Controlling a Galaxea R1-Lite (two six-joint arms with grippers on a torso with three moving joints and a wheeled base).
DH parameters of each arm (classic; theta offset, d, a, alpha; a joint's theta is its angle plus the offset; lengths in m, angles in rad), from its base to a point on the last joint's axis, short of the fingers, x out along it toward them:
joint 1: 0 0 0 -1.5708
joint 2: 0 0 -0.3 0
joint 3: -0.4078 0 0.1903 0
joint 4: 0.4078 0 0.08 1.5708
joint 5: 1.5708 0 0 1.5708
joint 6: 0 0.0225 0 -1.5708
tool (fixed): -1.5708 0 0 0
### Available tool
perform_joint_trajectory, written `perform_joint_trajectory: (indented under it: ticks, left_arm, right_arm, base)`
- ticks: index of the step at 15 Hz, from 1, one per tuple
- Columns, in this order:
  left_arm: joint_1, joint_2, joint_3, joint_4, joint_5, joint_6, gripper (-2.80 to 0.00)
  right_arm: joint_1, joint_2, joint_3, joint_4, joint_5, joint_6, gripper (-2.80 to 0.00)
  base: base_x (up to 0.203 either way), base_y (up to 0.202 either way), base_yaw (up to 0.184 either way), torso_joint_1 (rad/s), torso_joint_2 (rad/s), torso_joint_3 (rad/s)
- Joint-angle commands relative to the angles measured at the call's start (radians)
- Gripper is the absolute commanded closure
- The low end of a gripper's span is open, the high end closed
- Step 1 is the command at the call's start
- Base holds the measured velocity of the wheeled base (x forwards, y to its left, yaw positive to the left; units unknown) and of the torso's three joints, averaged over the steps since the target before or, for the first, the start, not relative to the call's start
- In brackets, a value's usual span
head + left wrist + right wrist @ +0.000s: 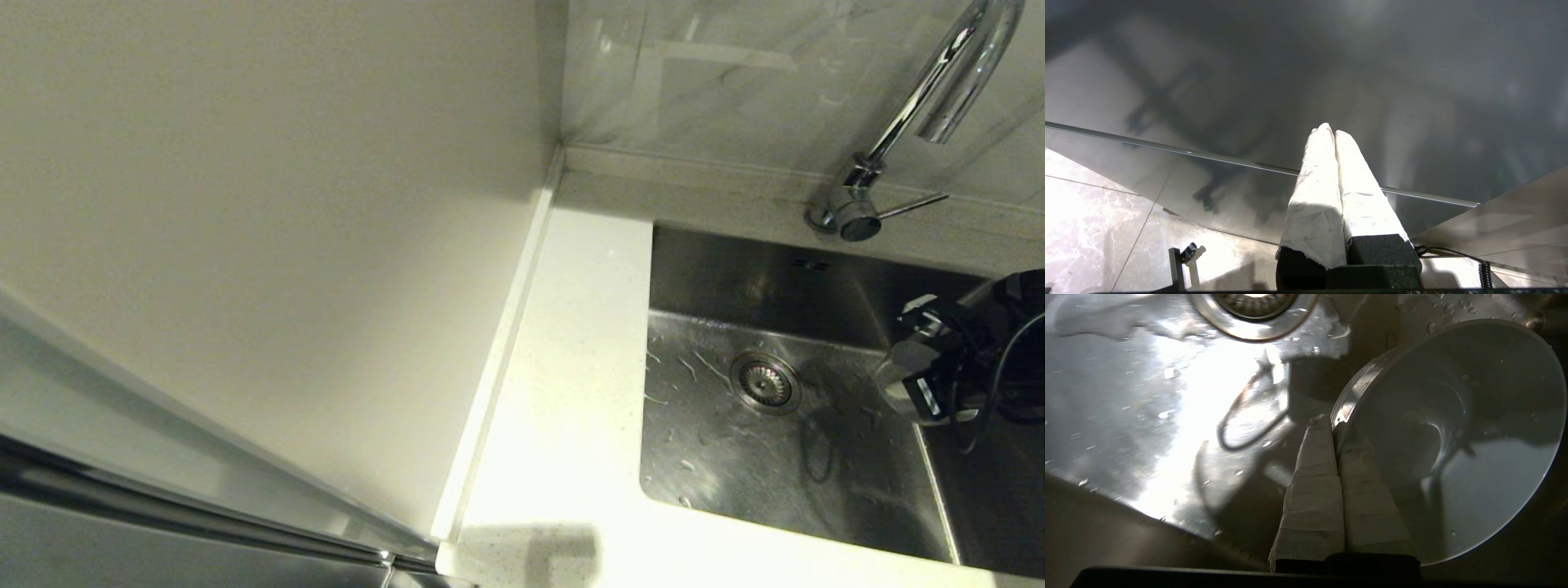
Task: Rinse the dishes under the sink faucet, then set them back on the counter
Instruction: Put a bowl into the sink
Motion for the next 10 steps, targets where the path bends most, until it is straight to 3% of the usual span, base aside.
perform_joint_trajectory:
  ticks: [1, 10]
  left_arm:
    - [0.0, 0.0, 0.002, -0.001, 0.0, 0.0, 0.0]
    - [0.0, 0.0, 0.003, -0.001, 0.0, 0.0, 0.0]
  right_arm:
    - [-0.006, 0.1, -0.051, 0.001, -0.006, -0.003, 0.0]
    - [-0.018, 0.23, -0.131, -0.02, -0.036, -0.003, 0.0]
  base:
    - [0.0, 0.0, 0.0, 0.0, 0.0, 0.0]
    - [0.0, 0.0, 0.0, 0.0, 0.0, 0.0]
